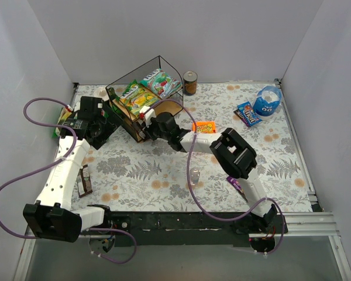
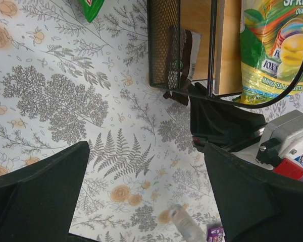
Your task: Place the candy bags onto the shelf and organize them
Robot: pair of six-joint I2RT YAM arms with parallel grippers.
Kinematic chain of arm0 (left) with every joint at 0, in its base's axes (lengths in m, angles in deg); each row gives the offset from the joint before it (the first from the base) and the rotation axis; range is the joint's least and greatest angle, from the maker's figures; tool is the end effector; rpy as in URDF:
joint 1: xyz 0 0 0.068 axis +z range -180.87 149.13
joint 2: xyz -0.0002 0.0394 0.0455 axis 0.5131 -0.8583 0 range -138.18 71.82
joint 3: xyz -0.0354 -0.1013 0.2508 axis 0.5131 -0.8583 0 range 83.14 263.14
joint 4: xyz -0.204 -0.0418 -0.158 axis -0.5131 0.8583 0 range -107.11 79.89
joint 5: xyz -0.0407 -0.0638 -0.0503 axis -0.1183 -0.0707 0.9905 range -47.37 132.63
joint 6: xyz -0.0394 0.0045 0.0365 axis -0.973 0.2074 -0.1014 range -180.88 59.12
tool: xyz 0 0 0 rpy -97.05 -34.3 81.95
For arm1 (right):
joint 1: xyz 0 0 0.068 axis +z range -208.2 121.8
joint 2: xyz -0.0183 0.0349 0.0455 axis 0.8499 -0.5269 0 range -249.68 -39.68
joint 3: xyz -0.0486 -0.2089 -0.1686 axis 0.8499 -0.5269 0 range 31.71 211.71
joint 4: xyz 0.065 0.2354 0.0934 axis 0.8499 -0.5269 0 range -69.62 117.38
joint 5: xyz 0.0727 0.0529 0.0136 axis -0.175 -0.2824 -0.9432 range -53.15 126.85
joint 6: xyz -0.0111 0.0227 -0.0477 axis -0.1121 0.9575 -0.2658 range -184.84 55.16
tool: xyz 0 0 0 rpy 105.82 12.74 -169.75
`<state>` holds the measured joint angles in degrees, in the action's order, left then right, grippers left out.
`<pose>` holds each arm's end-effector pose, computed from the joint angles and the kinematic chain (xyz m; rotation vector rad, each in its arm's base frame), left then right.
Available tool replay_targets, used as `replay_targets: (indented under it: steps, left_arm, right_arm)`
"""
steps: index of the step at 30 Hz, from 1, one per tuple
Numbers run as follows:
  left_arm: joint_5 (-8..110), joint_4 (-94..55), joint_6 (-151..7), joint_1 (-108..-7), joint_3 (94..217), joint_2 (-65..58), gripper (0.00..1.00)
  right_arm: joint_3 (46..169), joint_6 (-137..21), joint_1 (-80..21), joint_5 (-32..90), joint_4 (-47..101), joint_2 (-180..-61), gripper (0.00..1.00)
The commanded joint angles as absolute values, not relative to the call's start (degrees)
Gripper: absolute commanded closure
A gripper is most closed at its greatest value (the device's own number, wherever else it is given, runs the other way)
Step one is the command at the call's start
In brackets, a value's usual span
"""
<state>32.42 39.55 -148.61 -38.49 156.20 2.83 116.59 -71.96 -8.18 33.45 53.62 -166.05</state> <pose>0.2305 -0.0244 0.3506 -1.6887 1.8896 -0.4815 0.3232 0.3888 0.1799 -0.9340 1.6265 0.5758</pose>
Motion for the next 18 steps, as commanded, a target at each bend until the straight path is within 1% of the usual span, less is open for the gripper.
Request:
replay_targets:
  steps: [1, 4, 5, 7, 8, 10, 13, 14, 16, 17, 18]
  left_arm:
    - [35.6, 42.12, -149.48, -38.61, 158.2, 3.27, 0.02]
    - [35.87, 41.86, -149.48, -38.61, 158.03, 3.44, 0.02]
    - [35.95, 41.77, -149.56, -38.61, 157.94, 3.62, 0.02]
    - [35.87, 41.51, -149.74, -38.61, 157.76, 4.14, 0.02]
    - [35.69, 41.42, -149.83, -38.52, 157.41, 4.41, 0.02]
    - [35.69, 41.16, -149.92, -38.52, 157.06, 4.94, 0.02]
    - [36.04, 40.81, -150.09, -38.61, 156.27, 5.73, 0.02]
    - [36.04, 40.81, -150.18, -38.61, 156.01, 5.99, 0.02]
    - [36.13, 40.63, -150.18, -38.61, 155.83, 6.43, 0.02]
    - [36.04, 40.63, -150.18, -38.61, 155.74, 6.61, 0.02]
    - [35.96, 40.54, -150.18, -38.61, 155.74, 7.04, 0.02]
  right_arm:
    - [118.98, -73.9, -6.61, 36.59, 59.03, -167.91, 0.8]
    - [117.15, -71.1, -6.7, 41.42, 59.1, -166.69, 0.71]
    - [115.92, -70.21, -6.7, 43.16, 59.54, -165.9, 0.64]
    - [112.23, -68.8, -6.79, 45.02, 59.81, -163.01, 0.58]
    - [110.82, -67.49, -6.7, 46.16, 61.12, -161.95, 0.52]
    - [106.95, -66.08, -6.7, 46.52, 62.09, -158.87, 0.5]
    - [105.8, -62.13, -7.22, 47.75, 60.17, -156.85, 0.46]
    - [106.06, -60.47, -7.58, 46.79, 57.47, -156.58, 0.45]
    - [105.37, -53.35, -9.15, 44.95, 55.34, -155.79, 0.43]
    - [104.4, -50.37, -9.68, 42.68, 55.77, -155.18, 0.41]
    - [103.7, -44.43, -10.21, 41.61, 55.51, -154.3, 0.4]
